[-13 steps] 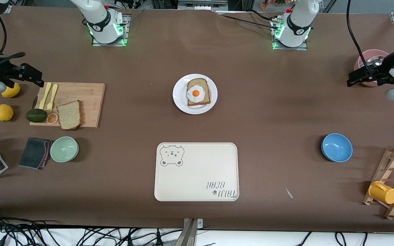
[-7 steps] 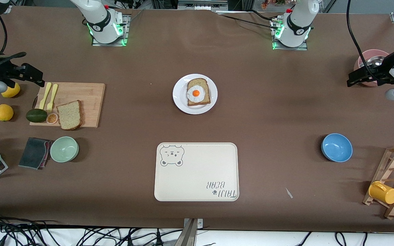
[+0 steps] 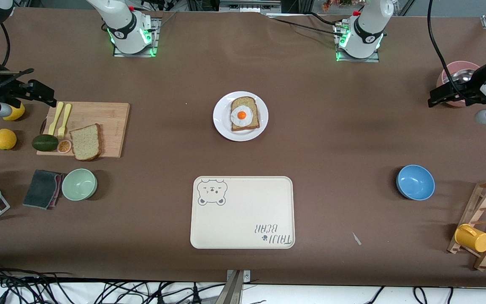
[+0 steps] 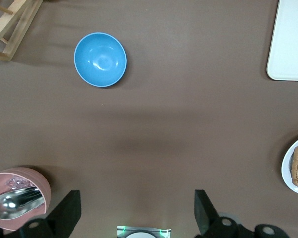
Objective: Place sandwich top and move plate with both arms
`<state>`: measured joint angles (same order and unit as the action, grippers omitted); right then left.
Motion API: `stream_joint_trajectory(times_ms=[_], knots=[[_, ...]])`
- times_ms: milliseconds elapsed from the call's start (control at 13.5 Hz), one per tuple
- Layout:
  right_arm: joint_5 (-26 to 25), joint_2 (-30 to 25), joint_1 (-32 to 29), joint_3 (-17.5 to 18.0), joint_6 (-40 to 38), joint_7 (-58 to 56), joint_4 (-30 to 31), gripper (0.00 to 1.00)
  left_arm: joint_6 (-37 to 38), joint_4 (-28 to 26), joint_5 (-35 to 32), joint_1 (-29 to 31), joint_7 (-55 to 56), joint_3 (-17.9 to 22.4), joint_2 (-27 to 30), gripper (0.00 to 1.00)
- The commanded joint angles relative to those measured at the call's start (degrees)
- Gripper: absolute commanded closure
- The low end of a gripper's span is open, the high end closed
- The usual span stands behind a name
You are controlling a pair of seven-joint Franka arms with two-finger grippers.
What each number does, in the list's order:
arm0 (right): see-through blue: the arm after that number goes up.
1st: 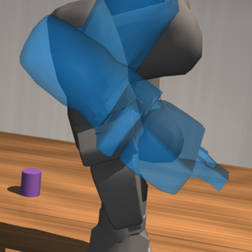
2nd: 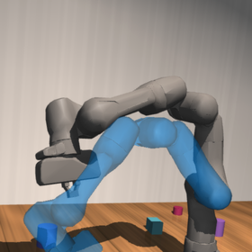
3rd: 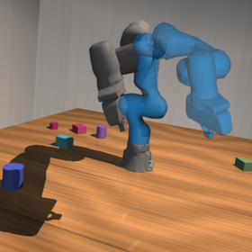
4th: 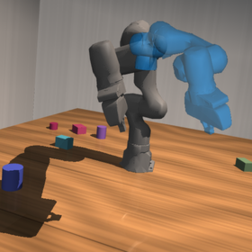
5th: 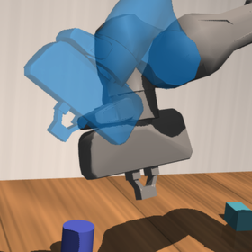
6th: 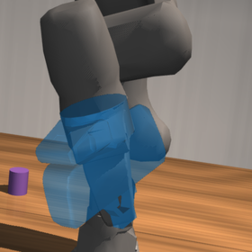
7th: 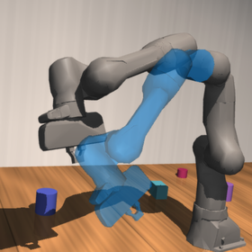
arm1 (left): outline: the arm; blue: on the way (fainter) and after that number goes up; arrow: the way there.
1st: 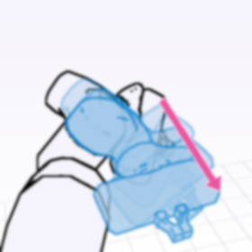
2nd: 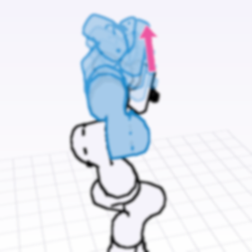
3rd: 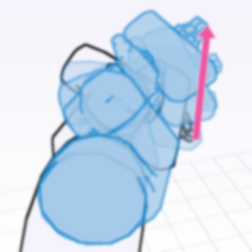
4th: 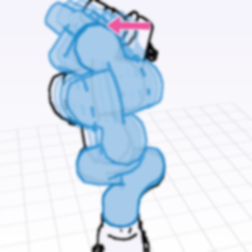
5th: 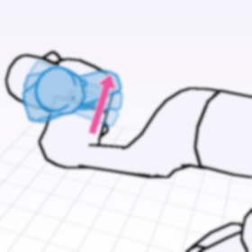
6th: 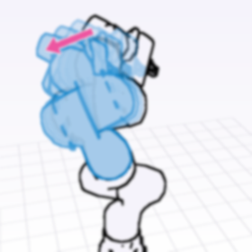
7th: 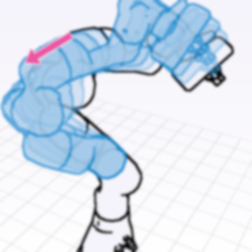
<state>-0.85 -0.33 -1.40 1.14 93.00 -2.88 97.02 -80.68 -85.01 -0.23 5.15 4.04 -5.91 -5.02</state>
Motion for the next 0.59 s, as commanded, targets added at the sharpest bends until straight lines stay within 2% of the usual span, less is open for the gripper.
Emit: stream_joint_trajectory(times_ms=[0, 520], knots=[[-0.55, -0.02, 0.35, -0.26, -0.81, -0.28, -0.51, 0.0, -0.35, -0.42, -2.06, -0.23, -0.35, -0.24, 0.54, 0.0], [-0.64, -0.02, 0.35, -0.35, -0.81, -0.72, -0.51, 0.0, -0.27, -0.34, -2.06, -0.14, -0.44, -0.16, 0.63, 0.0]])
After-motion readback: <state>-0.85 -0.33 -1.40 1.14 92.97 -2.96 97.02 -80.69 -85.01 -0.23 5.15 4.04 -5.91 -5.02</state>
